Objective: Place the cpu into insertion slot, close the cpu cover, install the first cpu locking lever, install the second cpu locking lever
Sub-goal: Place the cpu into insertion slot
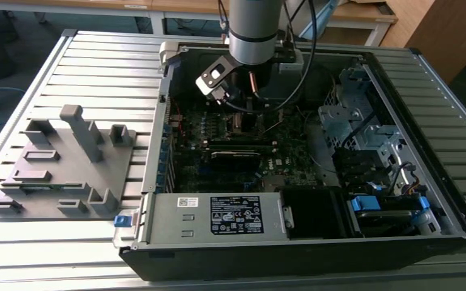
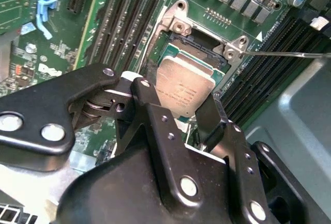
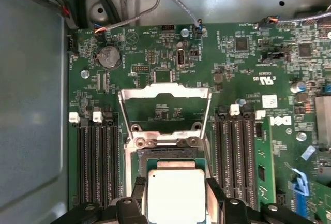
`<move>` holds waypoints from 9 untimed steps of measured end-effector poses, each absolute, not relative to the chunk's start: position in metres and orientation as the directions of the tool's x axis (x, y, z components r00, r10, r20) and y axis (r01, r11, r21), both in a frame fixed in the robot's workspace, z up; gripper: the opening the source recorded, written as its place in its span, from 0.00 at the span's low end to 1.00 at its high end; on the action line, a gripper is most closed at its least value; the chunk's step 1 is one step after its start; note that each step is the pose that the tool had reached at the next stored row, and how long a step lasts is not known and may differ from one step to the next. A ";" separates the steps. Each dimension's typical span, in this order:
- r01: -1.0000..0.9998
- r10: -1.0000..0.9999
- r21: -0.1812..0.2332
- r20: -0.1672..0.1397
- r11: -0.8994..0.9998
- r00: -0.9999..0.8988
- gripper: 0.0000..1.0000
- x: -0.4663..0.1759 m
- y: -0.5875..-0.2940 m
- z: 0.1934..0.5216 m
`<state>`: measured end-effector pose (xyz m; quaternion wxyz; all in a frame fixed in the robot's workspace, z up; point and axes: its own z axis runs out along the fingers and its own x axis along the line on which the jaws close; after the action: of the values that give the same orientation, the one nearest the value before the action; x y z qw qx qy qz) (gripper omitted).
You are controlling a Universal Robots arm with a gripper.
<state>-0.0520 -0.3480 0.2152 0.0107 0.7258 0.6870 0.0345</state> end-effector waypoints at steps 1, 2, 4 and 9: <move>0.996 0.998 0.063 0.038 -0.056 0.054 0.54 -0.052 -0.348 0.215; 0.996 0.998 0.063 0.038 -0.056 0.054 0.54 -0.052 -0.348 0.214; 0.996 0.998 0.063 0.039 -0.056 0.053 0.54 -0.052 -0.348 0.214; 0.996 0.998 0.063 0.042 -0.056 0.053 0.54 -0.052 -0.346 0.213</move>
<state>-0.0521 -0.3456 0.2125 0.0083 0.7257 0.6870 0.0368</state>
